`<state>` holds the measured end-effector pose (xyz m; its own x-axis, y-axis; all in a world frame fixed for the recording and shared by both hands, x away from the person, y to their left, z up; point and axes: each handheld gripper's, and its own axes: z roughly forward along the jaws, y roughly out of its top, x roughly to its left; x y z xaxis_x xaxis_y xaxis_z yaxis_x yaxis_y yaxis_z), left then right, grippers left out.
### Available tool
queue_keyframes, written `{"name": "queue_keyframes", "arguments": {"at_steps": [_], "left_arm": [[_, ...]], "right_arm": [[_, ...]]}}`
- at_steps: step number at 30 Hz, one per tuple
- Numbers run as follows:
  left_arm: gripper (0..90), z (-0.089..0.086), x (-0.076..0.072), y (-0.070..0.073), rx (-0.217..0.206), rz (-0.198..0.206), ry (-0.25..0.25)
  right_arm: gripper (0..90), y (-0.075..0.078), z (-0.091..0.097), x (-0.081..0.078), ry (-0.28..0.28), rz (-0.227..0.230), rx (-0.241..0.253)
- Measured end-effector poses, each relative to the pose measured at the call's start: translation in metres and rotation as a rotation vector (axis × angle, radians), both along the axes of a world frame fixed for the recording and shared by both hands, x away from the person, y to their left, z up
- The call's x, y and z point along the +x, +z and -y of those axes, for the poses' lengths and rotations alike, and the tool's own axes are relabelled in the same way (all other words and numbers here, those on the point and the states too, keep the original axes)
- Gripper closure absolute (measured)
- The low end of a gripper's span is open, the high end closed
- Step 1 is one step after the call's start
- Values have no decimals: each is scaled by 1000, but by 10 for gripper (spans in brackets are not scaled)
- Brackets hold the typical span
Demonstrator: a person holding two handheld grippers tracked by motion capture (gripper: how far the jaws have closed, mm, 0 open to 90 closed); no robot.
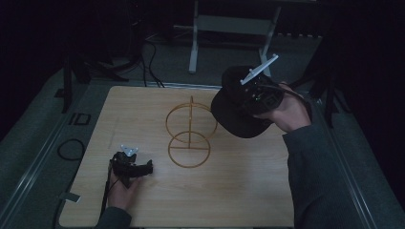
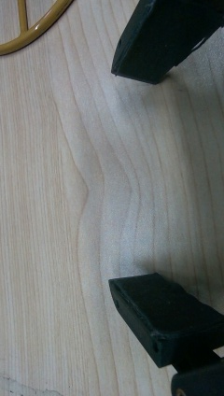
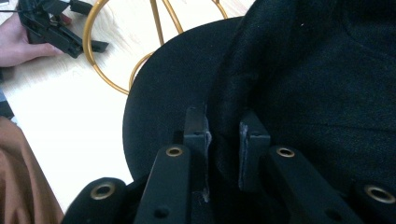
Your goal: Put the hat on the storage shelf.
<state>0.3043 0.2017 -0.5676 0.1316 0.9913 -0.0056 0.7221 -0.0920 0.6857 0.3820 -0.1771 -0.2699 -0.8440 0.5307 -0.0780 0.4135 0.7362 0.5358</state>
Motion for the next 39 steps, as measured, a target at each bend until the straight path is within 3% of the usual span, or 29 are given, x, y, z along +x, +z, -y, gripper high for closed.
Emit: {"name": "queue_keyframes", "arguments": {"at_steps": [20,39], "left_arm": [[12,0,0,0,0,-2,-3],[12,0,0,0,4,-3,-9]], "right_arm": [[779,9,-16,-5,43,11,31],[776,13,-43,-6,101,12,40]]}}
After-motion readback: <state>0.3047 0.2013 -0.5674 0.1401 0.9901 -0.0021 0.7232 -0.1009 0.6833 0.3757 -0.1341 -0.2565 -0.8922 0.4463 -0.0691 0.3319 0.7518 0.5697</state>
